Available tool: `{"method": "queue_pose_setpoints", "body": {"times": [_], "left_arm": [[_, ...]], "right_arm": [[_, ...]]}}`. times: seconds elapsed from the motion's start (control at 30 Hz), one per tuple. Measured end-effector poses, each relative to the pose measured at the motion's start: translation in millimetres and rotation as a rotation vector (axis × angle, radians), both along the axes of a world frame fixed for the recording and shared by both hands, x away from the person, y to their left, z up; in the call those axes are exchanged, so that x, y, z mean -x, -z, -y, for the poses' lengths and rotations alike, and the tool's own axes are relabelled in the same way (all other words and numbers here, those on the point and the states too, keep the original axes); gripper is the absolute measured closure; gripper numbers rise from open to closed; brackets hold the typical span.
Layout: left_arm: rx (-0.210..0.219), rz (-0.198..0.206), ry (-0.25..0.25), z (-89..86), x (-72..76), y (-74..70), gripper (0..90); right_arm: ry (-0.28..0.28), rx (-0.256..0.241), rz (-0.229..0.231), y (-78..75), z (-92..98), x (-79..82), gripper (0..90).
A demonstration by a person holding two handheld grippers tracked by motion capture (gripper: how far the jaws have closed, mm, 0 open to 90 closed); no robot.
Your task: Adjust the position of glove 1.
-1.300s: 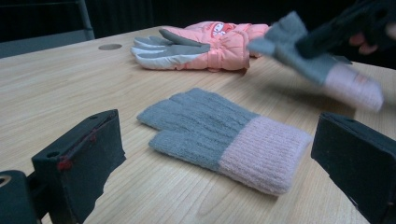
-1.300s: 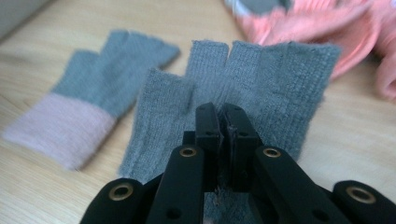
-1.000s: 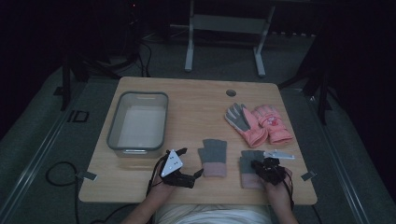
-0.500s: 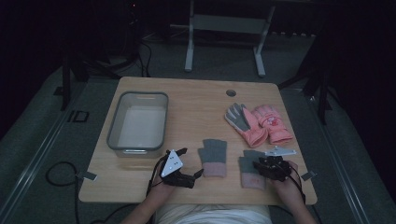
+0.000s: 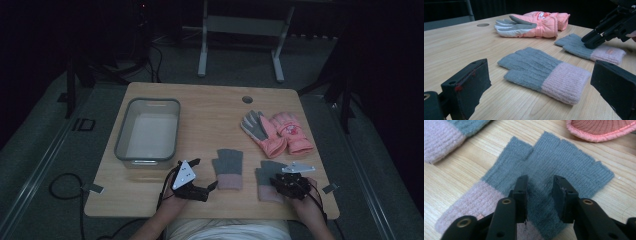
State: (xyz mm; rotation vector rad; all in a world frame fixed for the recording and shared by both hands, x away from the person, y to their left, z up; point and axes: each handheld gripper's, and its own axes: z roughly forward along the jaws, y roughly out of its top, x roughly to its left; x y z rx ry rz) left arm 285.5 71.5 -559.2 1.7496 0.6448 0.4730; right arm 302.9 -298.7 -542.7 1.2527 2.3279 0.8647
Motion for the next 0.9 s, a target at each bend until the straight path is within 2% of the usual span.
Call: {"method": "queue_pose_setpoints", "body": {"times": [0.13,0.33,0.47,0.63,0.73,0.9], "left_arm": [[0.003,-0.002,0.000,-0.1,-0.3,0.0,1.9],[0.002,-0.001,-0.001,-0.1,-0.2,0.0,1.9],[0.003,-0.003,-0.002,-0.2,-0.4,0.0,1.9],[0.000,0.000,-0.001,-0.1,-0.1,0.0,1.9],[0.002,0.002,-0.001,0.1,0.2,0.0,1.9],[0.005,0.000,-0.003,-0.3,-0.1,0.1,1.9]], "right_arm": [[0.020,-0.004,0.010,1.2,-1.4,1.1,83.5],[0.059,-0.045,-0.003,-3.5,0.1,2.1,86.4],[0.045,-0.063,0.054,-25.1,-1.1,9.3,86.5],[0.023,-0.114,0.141,-66.8,-5.3,13.2,86.6],[-0.009,-0.118,0.180,-86.4,-12.0,8.6,86.6],[-0.053,-0.139,0.214,-109.3,-24.3,-4.8,86.6]]}}
